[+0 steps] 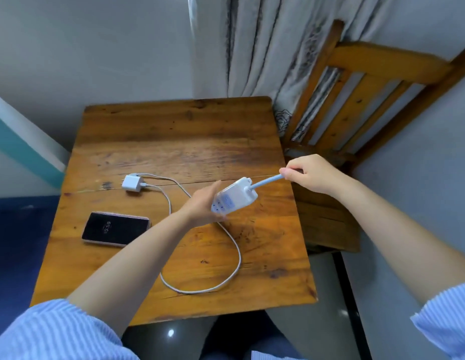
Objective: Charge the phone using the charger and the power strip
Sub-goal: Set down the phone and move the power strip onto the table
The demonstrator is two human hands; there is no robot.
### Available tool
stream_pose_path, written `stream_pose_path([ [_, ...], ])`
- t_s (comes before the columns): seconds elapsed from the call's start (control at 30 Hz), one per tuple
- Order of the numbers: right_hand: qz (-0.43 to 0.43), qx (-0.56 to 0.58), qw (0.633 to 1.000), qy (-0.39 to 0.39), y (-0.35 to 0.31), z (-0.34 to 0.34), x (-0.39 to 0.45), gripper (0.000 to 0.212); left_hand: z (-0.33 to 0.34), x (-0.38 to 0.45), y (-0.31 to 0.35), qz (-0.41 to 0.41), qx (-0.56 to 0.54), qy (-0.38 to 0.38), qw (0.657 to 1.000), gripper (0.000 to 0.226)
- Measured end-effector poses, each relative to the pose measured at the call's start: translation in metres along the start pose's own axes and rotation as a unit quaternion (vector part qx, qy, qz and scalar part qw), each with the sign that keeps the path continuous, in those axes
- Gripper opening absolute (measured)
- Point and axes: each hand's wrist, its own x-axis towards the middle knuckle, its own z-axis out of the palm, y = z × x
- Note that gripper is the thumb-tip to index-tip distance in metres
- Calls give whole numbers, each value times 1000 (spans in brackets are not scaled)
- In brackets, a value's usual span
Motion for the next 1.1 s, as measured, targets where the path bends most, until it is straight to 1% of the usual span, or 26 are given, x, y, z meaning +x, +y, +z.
stream_pose_path([
  [0.07,22,14,1000,-11,12,8,2,36,14,9,-4,-16,27,4,1000,95],
  [0.13,42,30,998,-30,23,15,6,33,25,18,-5,-41,55,31,997,89],
  [0.17,54,43,997,-39,31,18,10,30,29,26,-4,-52,75,58,994,78],
  [0.23,65,49,996,-46,36,23,13,24,30,29,-3,-51,114,106,986,52],
  [0.3,66,40,996,-43,48,26,22,23,29,39,-1,-37,132,101,985,42],
  [0.37,63,24,997,-36,58,30,32,22,23,49,-1,-20,146,92,985,43],
  [0.43,65,13,998,-17,67,37,43,23,9,62,-3,-13,151,100,983,46],
  [0.53,79,5,996,42,74,47,66,22,-20,89,-7,-7,170,124,978,46],
  [0.67,93,-59,987,118,73,58,112,25,-53,130,-20,-9,194,144,970,42],
  [0.73,98,-82,981,144,72,65,140,26,-64,151,-31,-12,200,150,968,39],
  [0.83,124,-111,974,157,70,78,182,28,-79,182,-51,-8,222,147,964,39],
  [1.0,199,-139,956,163,75,99,232,29,-90,223,-76,6,261,133,956,57],
  [1.1,227,-142,950,162,79,106,247,30,-92,238,-83,19,267,120,956,62],
])
